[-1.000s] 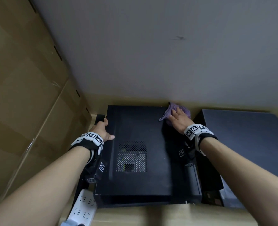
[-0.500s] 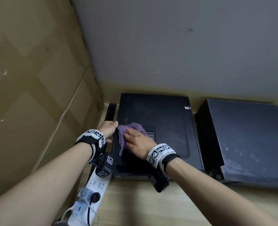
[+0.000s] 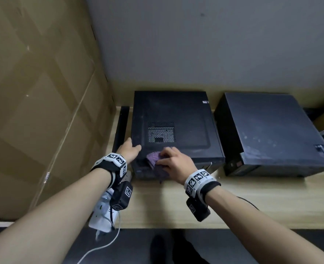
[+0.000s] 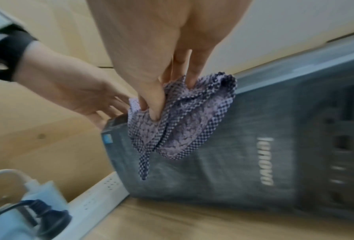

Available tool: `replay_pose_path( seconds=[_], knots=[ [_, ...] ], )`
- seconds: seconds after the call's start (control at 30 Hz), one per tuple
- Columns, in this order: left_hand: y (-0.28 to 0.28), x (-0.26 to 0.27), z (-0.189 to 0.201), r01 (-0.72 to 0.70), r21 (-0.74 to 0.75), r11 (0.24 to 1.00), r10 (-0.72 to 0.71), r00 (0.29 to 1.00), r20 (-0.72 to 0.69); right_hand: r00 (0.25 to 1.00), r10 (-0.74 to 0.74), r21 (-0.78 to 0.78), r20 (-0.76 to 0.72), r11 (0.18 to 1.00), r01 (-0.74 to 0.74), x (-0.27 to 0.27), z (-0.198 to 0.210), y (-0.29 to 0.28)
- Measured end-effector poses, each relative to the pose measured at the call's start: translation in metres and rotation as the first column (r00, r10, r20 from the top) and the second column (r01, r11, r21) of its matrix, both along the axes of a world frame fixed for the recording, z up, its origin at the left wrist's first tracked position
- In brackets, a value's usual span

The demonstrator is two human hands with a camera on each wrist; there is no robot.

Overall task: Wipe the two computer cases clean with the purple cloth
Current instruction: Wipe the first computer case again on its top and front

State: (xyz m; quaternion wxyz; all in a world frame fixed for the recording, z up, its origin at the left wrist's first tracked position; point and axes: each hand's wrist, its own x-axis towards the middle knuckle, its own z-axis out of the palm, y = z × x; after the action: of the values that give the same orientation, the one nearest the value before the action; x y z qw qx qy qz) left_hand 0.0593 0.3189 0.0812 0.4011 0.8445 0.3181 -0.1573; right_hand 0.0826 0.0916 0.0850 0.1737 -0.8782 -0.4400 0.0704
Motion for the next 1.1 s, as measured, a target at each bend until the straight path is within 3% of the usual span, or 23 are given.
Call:
replay_pose_path(
  seconds=[0.13,0.23,0.4,0.57,0.67,0.83,1.0,1.1],
  knots=[
    [-0.02,-0.017,0.011,0.176,0.161,0.971,-0.182,0.983,0.019,0.98,-0.194,-0.035,0.036,0.98,0.195,0.013,-0.001,-0.054],
    [-0.027,-0.025,0.018,0.254,0.173,0.951,-0.263,0.964,0.029,0.953,-0.293,-0.029,0.074,0.955,0.296,0.024,-0.003,-0.093],
    [-0.02,-0.036,0.015,0.146,0.154,0.977,-0.168,0.976,0.141,0.932,-0.348,-0.046,0.105,0.934,0.354,0.027,-0.005,-0.109],
    [-0.011,-0.047,0.003,0.085,0.063,0.994,-0.096,0.978,0.185,0.958,-0.255,0.001,0.13,0.966,0.257,0.015,-0.018,-0.068],
    [-0.009,-0.052,0.001,0.202,0.145,0.969,-0.221,0.967,0.126,0.977,-0.143,0.046,0.159,0.989,0.138,0.003,-0.027,-0.025],
    [-0.01,-0.058,0.011,0.409,0.328,0.852,-0.423,0.905,-0.029,0.964,-0.005,0.132,0.266,0.991,-0.031,-0.016,-0.047,0.019],
    [-0.022,-0.048,0.026,0.551,0.435,0.712,-0.479,0.834,-0.273,0.941,0.032,0.245,0.338,0.962,-0.121,-0.012,-0.054,-0.013],
    [-0.029,-0.044,0.028,0.604,0.467,0.646,-0.483,0.797,-0.363,0.938,-0.079,0.209,0.338,0.978,0.007,0.003,-0.055,-0.059]
  ],
)
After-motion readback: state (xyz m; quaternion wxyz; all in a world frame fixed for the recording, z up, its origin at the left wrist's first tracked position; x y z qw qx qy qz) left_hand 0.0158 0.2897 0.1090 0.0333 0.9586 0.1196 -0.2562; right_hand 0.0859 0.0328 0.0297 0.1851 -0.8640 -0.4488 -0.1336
